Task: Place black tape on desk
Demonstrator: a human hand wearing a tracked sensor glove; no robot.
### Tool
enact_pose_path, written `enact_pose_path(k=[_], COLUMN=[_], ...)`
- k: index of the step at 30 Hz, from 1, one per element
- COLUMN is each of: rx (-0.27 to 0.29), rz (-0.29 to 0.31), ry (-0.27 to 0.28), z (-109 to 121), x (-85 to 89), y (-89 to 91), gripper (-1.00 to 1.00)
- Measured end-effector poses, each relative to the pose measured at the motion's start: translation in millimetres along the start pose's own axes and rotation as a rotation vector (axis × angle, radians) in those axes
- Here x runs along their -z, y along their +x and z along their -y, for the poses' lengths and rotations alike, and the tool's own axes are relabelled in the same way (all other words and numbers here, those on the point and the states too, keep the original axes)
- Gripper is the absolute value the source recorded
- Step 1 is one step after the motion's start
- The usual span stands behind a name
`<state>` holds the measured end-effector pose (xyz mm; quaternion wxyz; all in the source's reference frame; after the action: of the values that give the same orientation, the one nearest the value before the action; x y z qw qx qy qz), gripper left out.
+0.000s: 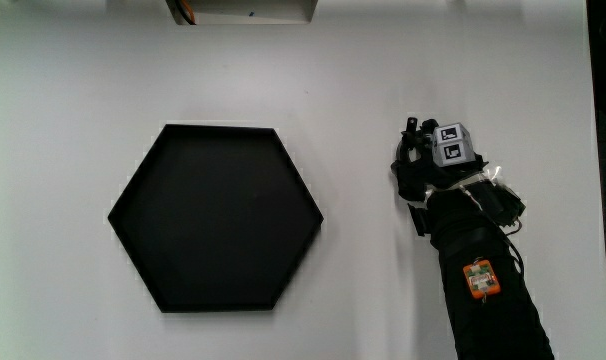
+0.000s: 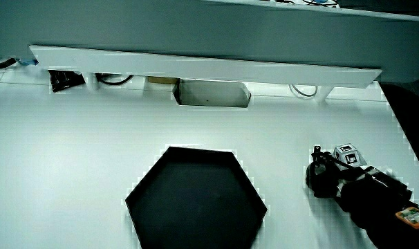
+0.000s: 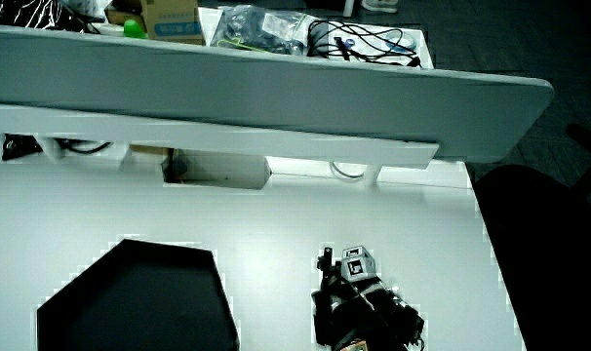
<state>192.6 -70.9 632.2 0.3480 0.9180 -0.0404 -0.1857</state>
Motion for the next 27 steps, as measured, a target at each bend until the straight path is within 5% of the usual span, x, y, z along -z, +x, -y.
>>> enact_pose_path(k=[3,7,12,14,15,17,19,24,27], rx=[0.014,-0.009,-0.028,-0.015,0.034,0.004,0.018,-0.016,-0.045], rz=[0.040,0.029,0.027,0.007,0.009,-0.070,-0.098,-0.195,-0.260], ry=[0.048,0.018,-0.047,-0.058,-0.082,-0.078,-0.019,-0.003,0.060], z=[6,3,-2,-4,-8,-6,0,6,18], x=[-6.1,-9.5,-1.7,2.0,8.6,13.3,13.9,36.4,40.7], y=[-8.1,-12.7,-15.9,-14.6,-11.9,-6.1,-1.7,11.2,18.7], gripper=[0.00,0.00,-0.29,-0.41,-0.47,-0.59,-0.71,-1.00,-1.00])
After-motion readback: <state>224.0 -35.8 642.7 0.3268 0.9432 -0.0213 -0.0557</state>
